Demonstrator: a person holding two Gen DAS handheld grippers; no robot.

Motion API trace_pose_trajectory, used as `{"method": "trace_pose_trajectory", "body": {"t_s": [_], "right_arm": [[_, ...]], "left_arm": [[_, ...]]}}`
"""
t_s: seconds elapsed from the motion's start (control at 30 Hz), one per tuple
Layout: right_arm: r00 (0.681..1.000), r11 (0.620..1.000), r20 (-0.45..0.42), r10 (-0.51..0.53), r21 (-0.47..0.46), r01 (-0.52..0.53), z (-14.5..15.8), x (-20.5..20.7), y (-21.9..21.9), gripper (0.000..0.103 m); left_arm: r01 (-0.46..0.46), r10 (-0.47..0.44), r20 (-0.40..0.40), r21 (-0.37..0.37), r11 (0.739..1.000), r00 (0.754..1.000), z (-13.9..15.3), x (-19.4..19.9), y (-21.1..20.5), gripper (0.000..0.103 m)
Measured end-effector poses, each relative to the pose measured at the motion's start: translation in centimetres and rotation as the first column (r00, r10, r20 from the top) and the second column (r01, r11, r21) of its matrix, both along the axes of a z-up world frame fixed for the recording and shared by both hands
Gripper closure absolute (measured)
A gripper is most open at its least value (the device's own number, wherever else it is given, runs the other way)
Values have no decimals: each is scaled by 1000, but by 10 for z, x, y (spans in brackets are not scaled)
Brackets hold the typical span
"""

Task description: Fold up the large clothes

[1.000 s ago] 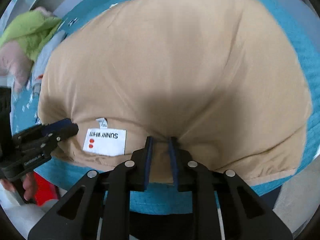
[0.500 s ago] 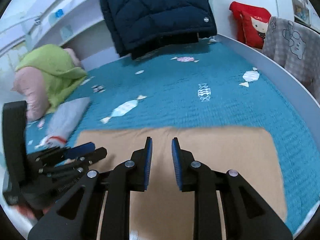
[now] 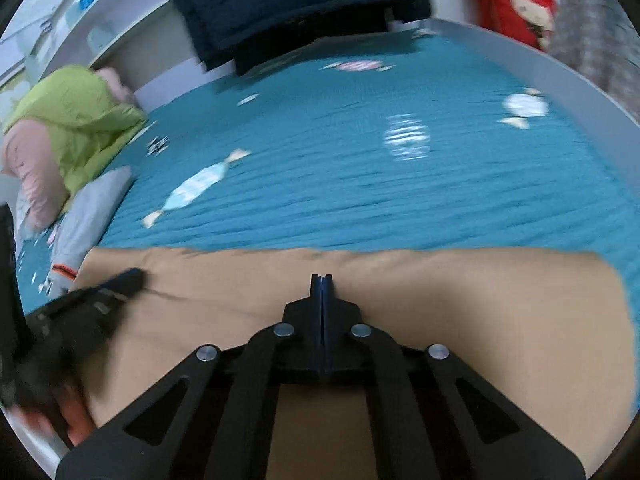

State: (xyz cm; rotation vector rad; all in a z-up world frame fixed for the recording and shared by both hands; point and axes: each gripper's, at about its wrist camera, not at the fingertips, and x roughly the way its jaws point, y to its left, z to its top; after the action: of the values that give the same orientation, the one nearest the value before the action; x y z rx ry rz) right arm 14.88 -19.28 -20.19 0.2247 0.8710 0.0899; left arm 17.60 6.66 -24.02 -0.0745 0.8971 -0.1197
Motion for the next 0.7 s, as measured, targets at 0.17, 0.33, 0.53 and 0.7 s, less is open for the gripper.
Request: {"method": "trace_pose_trajectory", "body": {"t_s": [0.17, 0.33, 0.53, 0.7], "right_arm": [[985, 984, -18, -171, 37, 172, -2, -15, -73, 103], [965, 962, 27, -260, -76, 261, 26, -38, -86, 100], [990, 990, 80, -113, -75, 119, 55, -71, -25, 97], [987, 987, 43, 157, -40, -156, 31, -83, 70, 97]], "left_arm": [[-75, 75, -9, -61, 995, 997, 4, -4, 43, 100], [-130, 129, 27, 40, 991, 991, 24, -19, 50, 100], [-74, 71, 53, 46, 996, 996, 53, -52, 40, 99], [103, -105, -13, -106, 989, 994, 44, -72, -15, 99]]}}
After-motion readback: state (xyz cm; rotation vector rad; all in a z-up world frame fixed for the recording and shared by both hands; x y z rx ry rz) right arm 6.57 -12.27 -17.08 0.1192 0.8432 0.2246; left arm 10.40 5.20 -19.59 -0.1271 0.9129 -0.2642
